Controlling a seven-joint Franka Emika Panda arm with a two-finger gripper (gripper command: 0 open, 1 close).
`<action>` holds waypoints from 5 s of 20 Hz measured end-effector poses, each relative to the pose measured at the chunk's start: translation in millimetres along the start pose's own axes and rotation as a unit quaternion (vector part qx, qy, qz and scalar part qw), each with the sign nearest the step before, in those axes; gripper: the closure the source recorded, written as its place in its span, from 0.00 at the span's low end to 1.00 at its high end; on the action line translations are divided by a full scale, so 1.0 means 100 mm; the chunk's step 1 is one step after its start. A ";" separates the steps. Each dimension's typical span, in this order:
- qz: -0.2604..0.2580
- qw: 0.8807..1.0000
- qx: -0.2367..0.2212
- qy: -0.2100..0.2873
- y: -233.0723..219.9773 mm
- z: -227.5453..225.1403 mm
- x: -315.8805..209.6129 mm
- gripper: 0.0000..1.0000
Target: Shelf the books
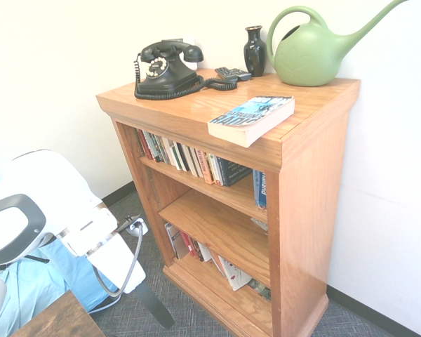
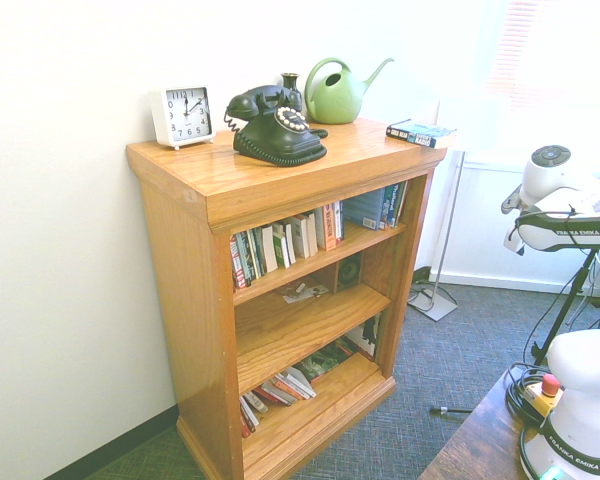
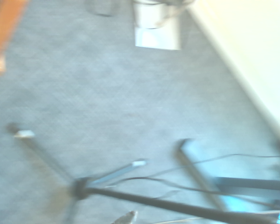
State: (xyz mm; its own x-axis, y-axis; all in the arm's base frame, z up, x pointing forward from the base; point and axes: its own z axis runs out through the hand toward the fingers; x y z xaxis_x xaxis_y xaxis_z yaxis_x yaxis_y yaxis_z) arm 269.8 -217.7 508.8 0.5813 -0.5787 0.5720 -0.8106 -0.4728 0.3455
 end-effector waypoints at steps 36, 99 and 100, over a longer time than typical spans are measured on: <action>-0.095 0.939 -0.206 0.259 -1.71 -1.14 1.23 0.00; -0.082 0.934 -0.226 0.263 -2.25 -0.93 1.84 1.00; -0.082 0.934 -0.226 0.263 -2.25 -0.93 1.84 1.00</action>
State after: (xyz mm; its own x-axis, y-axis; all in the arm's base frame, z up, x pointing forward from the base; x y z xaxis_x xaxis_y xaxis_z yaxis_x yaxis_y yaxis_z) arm 552.6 -156.2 605.1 0.6817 -0.0593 0.7292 -0.7296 -0.1289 0.6716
